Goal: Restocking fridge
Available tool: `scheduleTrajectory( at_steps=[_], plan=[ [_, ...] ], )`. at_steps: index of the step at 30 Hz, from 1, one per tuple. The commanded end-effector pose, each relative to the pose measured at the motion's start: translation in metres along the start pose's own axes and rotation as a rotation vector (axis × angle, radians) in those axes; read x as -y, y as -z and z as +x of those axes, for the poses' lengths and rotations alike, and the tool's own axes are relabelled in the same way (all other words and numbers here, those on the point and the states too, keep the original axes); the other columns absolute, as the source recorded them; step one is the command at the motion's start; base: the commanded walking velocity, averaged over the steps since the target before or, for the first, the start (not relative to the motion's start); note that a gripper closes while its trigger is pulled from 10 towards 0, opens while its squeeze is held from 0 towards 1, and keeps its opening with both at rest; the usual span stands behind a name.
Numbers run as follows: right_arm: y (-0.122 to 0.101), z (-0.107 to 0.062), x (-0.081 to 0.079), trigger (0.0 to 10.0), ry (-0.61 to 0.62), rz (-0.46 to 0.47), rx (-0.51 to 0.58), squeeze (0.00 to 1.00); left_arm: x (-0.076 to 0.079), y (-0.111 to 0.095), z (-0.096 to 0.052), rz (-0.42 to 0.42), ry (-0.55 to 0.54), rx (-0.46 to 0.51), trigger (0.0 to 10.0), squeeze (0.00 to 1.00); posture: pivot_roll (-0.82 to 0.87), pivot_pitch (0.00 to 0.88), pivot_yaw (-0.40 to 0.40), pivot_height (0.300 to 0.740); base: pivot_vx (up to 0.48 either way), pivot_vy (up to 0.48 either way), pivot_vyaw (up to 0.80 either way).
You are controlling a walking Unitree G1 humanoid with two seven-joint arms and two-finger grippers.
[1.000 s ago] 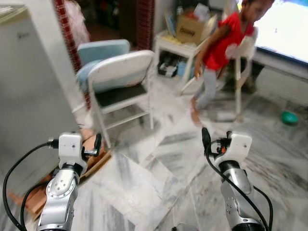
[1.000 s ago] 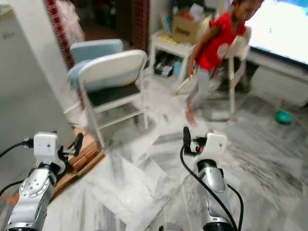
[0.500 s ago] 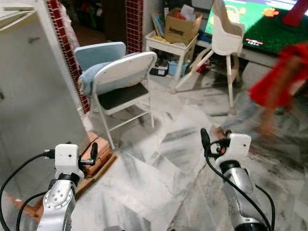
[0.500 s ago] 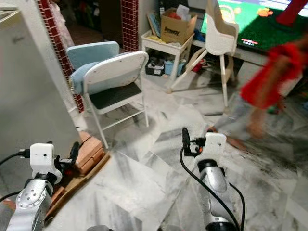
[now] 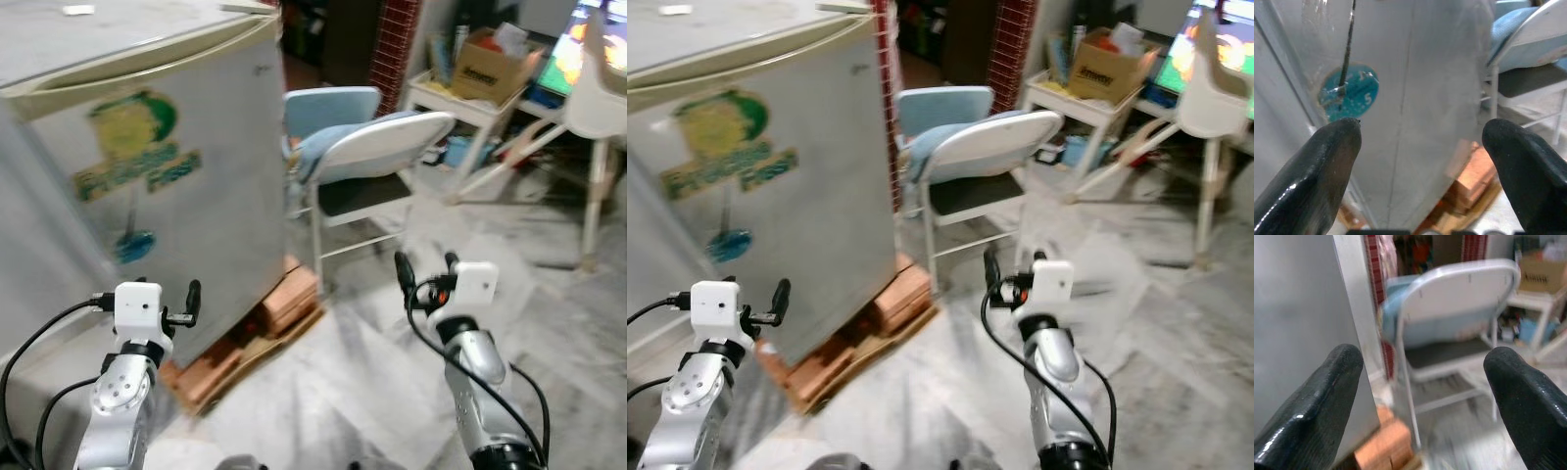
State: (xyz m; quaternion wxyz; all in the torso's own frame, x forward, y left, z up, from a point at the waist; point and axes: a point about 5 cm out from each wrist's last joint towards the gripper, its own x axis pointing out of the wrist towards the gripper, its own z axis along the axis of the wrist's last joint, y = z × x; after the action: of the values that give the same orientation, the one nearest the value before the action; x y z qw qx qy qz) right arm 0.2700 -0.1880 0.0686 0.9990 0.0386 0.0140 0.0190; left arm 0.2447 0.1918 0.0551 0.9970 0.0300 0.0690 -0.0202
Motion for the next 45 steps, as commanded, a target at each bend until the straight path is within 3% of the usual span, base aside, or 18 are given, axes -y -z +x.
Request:
scheduleTrajectory(
  at_steps=[1, 9, 25, 33, 45],
  plan=[
    [-0.002, 0.003, 0.0, 10.0, 0.01, 0.02, 0.006, 0.0, -0.004, 0.0, -0.001, 0.019, -0.002, -0.006, 10.0, 0.0, 0.03, 0.0, -0.02, 0.74, 0.0, 0.48, 0.0],
    [-0.001, 0.006, 0.0, 10.0, 0.008, 0.024, -0.011, 0.0, -0.002, 0.0, -0.001, 0.018, 0.011, -0.006, 10.0, 0.0, 0.03, 0.0, -0.028, 0.74, 0.0, 0.48, -0.06],
    [-0.001, 0.008, 0.0, 10.0, -0.002, 0.013, -0.014, 0.0, 0.0, 0.0, -0.003, 0.032, 0.019, 0.003, 10.0, 0.0, 0.04, 0.0, -0.037, 0.74, 0.0, 0.474, -0.8],
    [0.001, 0.007, 0.003, 10.0, 0.005, 0.004, -0.025, 0.0, -0.001, -0.002, -0.003, 0.043, 0.015, 0.02, 10.0, 0.0, 0.04, 0.0, -0.042, 0.74, 0.0, 0.03, -0.77],
    [0.002, 0.007, 0.003, 10.0, 0.01, -0.007, -0.039, 0.0, 0.007, -0.006, 0.001, 0.025, 0.075, 0.037, 10.0, 0.0, 0.04, 0.0, -0.046, 0.74, 0.0, 0.0, 0.0]
  ],
)
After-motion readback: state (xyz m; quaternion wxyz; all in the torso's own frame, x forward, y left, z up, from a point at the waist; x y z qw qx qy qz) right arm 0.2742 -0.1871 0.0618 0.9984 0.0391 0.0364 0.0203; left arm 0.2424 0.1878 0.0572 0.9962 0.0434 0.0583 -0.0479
